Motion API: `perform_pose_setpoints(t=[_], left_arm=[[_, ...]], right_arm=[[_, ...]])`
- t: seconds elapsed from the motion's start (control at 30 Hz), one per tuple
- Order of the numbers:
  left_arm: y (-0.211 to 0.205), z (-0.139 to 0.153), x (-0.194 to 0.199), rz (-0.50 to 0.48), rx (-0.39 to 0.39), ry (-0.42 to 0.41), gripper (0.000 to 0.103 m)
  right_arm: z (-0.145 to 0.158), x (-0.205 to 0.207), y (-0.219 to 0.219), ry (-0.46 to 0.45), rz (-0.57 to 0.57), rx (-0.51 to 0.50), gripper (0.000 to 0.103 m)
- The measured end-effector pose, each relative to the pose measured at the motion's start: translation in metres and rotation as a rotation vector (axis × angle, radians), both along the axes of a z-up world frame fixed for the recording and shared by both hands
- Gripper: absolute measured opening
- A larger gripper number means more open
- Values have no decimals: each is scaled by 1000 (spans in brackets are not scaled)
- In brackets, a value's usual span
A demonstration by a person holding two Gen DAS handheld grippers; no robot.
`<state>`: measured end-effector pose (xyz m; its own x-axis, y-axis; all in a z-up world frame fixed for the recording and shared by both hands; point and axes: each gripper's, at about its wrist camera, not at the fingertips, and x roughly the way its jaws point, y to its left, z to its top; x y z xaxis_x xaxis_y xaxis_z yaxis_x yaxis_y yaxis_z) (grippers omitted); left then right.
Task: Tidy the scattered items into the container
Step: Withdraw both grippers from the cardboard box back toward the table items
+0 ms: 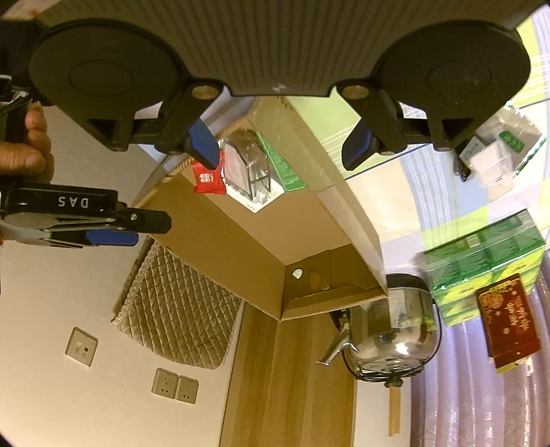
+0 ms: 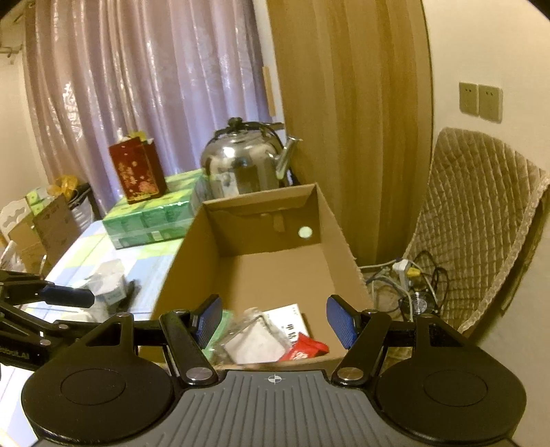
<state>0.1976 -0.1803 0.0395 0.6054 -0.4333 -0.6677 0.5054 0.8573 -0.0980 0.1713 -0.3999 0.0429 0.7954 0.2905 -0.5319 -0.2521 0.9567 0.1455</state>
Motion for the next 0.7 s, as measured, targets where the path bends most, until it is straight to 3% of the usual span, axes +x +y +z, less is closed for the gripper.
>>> perform_pose_setpoints(t=[0.3, 0.7], left_arm=[[38, 0, -46, 82, 13, 16, 84], [116, -14, -104, 255, 52, 63, 96]], right_arm=[[8, -41, 32, 10, 74, 16, 67], [-12, -77, 89, 62, 202, -12, 79]])
